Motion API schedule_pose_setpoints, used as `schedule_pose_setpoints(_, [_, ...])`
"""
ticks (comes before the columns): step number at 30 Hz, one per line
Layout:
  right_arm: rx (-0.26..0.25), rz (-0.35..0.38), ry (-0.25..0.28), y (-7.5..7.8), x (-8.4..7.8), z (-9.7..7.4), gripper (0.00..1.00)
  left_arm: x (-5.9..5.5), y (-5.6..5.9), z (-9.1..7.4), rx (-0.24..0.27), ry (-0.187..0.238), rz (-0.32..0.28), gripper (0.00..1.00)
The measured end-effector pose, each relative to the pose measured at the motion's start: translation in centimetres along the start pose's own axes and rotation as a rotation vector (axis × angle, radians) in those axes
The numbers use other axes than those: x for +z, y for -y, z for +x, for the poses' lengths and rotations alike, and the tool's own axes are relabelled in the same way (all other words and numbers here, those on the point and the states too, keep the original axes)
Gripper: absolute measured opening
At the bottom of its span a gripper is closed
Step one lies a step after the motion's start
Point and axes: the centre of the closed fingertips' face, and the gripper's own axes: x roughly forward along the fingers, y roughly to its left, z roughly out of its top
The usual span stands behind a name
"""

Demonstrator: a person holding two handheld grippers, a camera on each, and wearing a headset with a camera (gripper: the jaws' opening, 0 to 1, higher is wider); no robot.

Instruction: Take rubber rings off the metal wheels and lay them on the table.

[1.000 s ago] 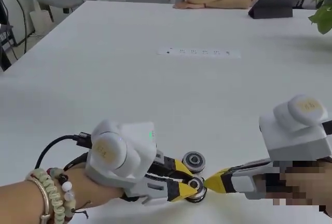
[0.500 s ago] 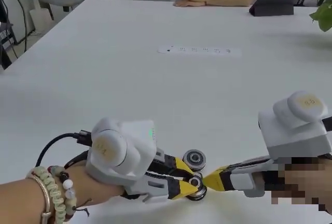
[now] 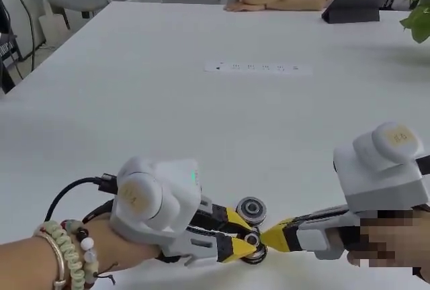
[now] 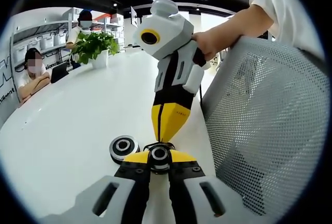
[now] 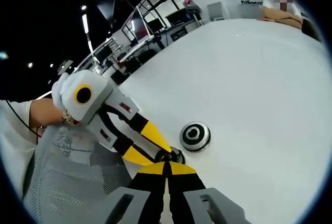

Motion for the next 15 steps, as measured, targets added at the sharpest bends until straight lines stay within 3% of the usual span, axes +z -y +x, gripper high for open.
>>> schedule_pose_setpoints(7, [0.036,-0.008,0.015,-0.7,0.3,0.1,0.00,0.0,0.0,0.0,-0.001,0.000,0.002,0.07])
schedule_pose_setpoints(8, [0.062,-0.006,0.034,-1.3,0.7,0.1,0.00,0.0,0.0,0.0,0.000,0.000,0.001,0.07])
schedule_pose_setpoints(9, [0.169,0.021,0.064,-3.3,1.3,-0.2,0.00,0.0,0.0,0.0,0.002,0.000,0.001,0.07])
schedule_pose_setpoints(10, [0.171,0.018,0.073,-3.5,1.5,-0.1,0.00,0.0,0.0,0.0,0.003,0.000,-0.001,0.07])
schedule_pose_setpoints(11, [0.053,-0.092,0.007,-1.7,0.6,0.1,0.00,0.0,0.0,0.0,0.003,0.001,-0.001,0.07])
schedule_pose_setpoints(13, [0.026,-0.125,-0.038,-1.4,-0.3,0.4,0.00,0.0,-0.1,0.0,0.005,0.002,-0.003,0.07])
schedule_pose_setpoints(15, [0.053,-0.106,-0.014,-1.8,-0.1,0.4,0.00,0.0,-0.1,0.0,0.006,0.002,-0.004,0.07])
